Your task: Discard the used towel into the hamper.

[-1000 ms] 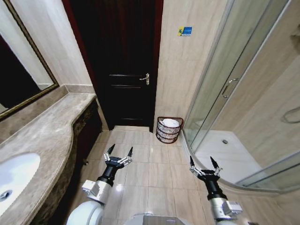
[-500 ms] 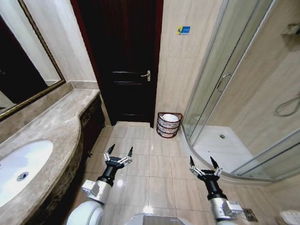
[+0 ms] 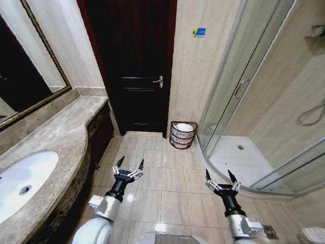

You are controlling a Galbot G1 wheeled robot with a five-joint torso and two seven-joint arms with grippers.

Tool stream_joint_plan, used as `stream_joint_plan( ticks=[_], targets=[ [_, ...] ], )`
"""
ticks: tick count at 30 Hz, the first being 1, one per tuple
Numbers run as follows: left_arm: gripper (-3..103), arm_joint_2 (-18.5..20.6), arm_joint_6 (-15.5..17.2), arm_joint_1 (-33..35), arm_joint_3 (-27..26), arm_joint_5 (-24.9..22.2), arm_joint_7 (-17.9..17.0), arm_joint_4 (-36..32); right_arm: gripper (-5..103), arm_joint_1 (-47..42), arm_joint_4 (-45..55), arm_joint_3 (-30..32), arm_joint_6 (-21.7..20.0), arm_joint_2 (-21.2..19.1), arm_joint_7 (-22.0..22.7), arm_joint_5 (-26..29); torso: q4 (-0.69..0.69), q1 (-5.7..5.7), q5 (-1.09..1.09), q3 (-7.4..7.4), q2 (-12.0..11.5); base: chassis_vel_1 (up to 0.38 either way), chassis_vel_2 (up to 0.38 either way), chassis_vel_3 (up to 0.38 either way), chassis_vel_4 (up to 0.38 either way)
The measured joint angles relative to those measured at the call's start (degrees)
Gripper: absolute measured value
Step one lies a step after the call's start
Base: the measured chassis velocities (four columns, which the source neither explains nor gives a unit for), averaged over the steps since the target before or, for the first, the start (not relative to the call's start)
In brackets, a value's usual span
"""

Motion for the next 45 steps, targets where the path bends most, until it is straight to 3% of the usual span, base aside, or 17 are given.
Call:
stream_joint_plan(
  ticks=[45],
  targets=[
    [100, 0.0, 0.0, 0.0, 0.0, 0.0, 0.0, 0.0, 100, 0.0, 0.0, 0.0, 0.0, 0.0, 0.0, 0.0, 0.00, 0.00, 0.00, 0.00, 0.0, 0.000, 0.000, 0.000, 0.000]
  ],
)
